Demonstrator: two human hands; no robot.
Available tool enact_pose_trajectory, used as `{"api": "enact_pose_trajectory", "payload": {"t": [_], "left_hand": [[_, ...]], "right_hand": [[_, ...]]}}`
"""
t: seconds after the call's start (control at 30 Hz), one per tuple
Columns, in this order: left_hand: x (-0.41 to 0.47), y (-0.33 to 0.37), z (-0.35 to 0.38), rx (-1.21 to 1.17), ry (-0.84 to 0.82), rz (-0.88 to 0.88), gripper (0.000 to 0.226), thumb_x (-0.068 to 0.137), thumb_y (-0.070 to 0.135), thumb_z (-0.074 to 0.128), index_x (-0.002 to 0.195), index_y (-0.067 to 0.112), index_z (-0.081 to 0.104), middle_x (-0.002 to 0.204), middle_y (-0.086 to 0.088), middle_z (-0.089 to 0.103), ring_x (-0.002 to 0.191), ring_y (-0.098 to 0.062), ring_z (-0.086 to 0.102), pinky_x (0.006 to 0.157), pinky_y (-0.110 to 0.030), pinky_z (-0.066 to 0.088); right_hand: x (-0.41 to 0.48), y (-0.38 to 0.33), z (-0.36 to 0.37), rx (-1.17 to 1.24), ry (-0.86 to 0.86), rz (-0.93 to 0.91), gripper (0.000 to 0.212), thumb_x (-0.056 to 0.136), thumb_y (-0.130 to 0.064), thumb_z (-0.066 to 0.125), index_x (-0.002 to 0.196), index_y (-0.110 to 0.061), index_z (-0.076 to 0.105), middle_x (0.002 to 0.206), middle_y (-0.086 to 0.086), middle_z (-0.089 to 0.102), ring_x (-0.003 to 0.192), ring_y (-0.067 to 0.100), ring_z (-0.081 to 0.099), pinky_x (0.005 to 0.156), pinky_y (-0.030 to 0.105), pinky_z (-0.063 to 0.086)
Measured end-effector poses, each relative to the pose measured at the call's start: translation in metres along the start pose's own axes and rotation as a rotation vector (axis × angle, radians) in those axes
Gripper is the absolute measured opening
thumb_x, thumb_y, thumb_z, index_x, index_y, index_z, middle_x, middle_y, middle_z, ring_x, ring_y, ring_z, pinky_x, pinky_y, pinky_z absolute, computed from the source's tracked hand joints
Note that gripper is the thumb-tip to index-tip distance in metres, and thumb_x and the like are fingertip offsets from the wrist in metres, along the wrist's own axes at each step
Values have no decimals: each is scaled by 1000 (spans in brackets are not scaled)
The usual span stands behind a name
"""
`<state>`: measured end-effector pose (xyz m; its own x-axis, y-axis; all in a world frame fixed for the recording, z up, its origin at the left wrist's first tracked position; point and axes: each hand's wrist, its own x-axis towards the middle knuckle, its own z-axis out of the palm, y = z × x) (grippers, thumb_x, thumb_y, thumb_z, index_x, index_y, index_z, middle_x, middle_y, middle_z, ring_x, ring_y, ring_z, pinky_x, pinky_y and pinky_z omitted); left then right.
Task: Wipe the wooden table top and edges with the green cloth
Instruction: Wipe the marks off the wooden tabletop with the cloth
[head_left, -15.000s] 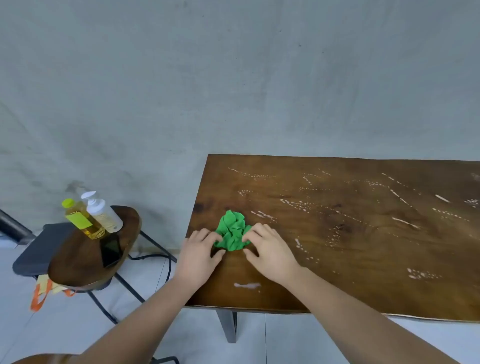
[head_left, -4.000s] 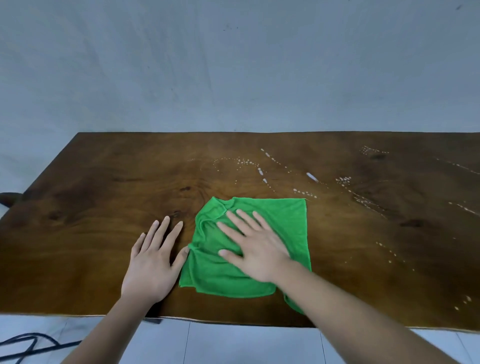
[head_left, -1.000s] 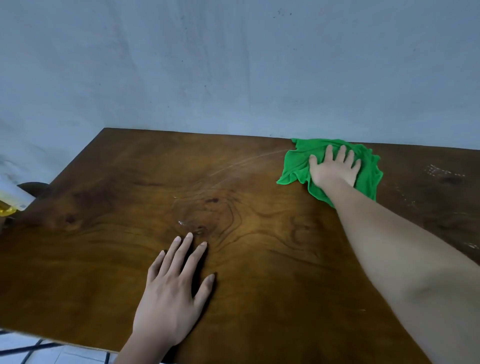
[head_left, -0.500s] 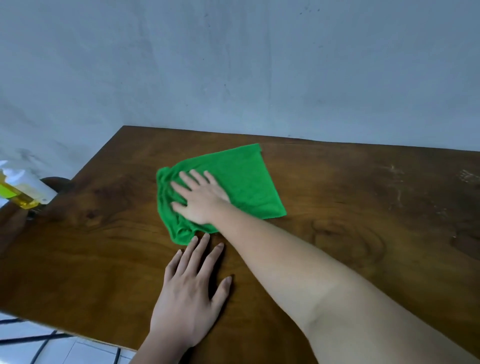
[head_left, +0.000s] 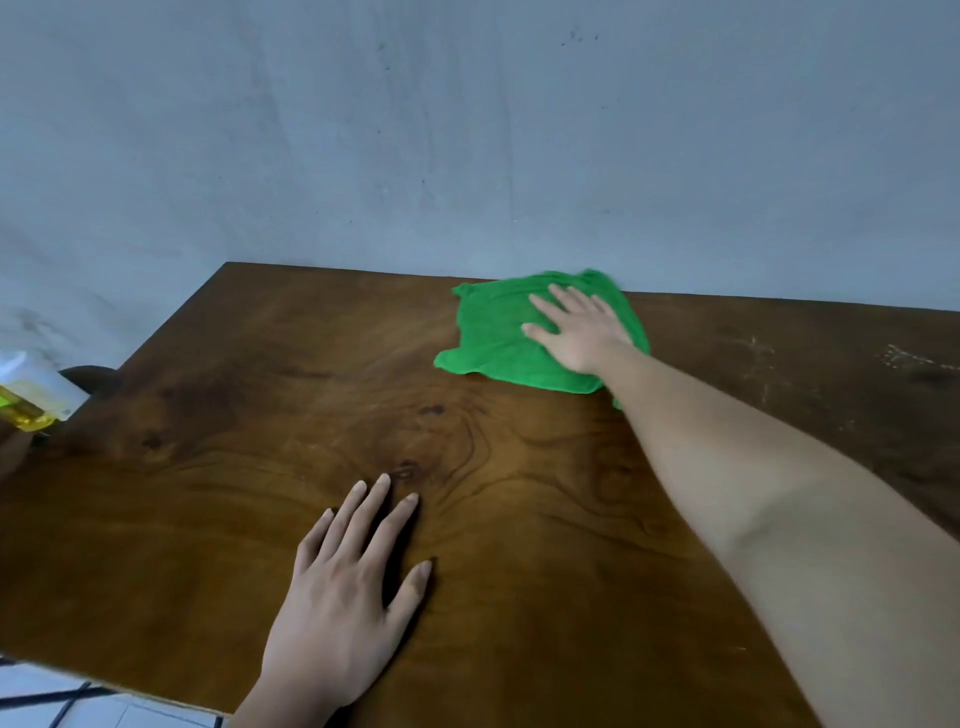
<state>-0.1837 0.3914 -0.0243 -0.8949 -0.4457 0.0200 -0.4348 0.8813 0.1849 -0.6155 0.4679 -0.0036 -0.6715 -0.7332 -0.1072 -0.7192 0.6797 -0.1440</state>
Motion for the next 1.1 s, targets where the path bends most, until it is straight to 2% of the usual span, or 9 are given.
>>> {"api": "enact_pose_trajectory", "payload": {"t": [0.2,0.37,0.53,0.7,0.83,0.9,0.97,1.03,1.1], "left_hand": [[-1,2,1,21,-4,-8,74,104,84,12,172,52,10,181,22,-8,165,-1,-21,138,-41,4],[-4,3,-1,16,-9,-12,75,105,82,11,172,50,10,182,20,-9,165,-2,-22,138,-42,2],[-5,2,-4,-28,-16,-25,75,105,83,14,172,48,13,182,21,-6,164,-1,-23,138,-41,-2],[-4,2,-9,-120,-12,-25,76,104,84,18,172,50,7,180,27,-7,163,3,-21,138,-41,-1],[-5,-4,-10,-324,58,-59,68,108,68,38,170,46,23,179,25,11,166,0,2,136,-39,14],[-5,-7,-11,-371,106,-66,62,109,59,42,167,41,32,176,22,22,165,-3,13,134,-41,21],[2,-8,-13,-367,149,-49,57,110,50,48,164,35,41,173,16,32,162,-8,25,131,-43,29],[17,-4,-18,-382,195,-6,54,109,42,54,161,31,46,169,12,39,159,-11,34,128,-42,33],[39,7,-23,-375,191,47,54,109,42,55,161,27,47,168,9,42,158,-13,38,128,-44,36]], "right_hand": [[-51,94,-3,49,66,318,88,102,-86,5,178,-42,7,188,-2,-1,173,25,1,139,52,3],[-80,85,6,49,78,482,86,105,-80,5,179,-35,6,188,4,-1,173,31,1,139,55,3],[-99,15,17,6,60,393,81,110,-70,4,179,-29,3,188,6,-4,173,32,-2,139,56,3],[-124,-99,31,17,41,204,80,109,-70,1,179,-30,-3,187,5,-10,173,32,-9,138,57,-3],[-146,-175,48,21,0,-36,78,111,-70,3,179,-32,-3,186,2,-13,172,30,-13,138,57,-5],[-155,-186,49,35,-13,-104,75,113,-69,9,179,-33,5,187,1,-7,173,28,-10,139,54,-4],[-165,-183,39,145,2,-110,69,117,-63,20,178,-31,21,188,0,7,173,24,1,141,48,0],[-181,-168,26,265,83,-62,60,119,-54,28,173,-30,37,185,-1,23,172,21,16,137,41,8],[-200,-139,19,274,189,13,53,119,-46,35,168,-29,47,180,-2,35,168,21,29,134,40,12]]}}
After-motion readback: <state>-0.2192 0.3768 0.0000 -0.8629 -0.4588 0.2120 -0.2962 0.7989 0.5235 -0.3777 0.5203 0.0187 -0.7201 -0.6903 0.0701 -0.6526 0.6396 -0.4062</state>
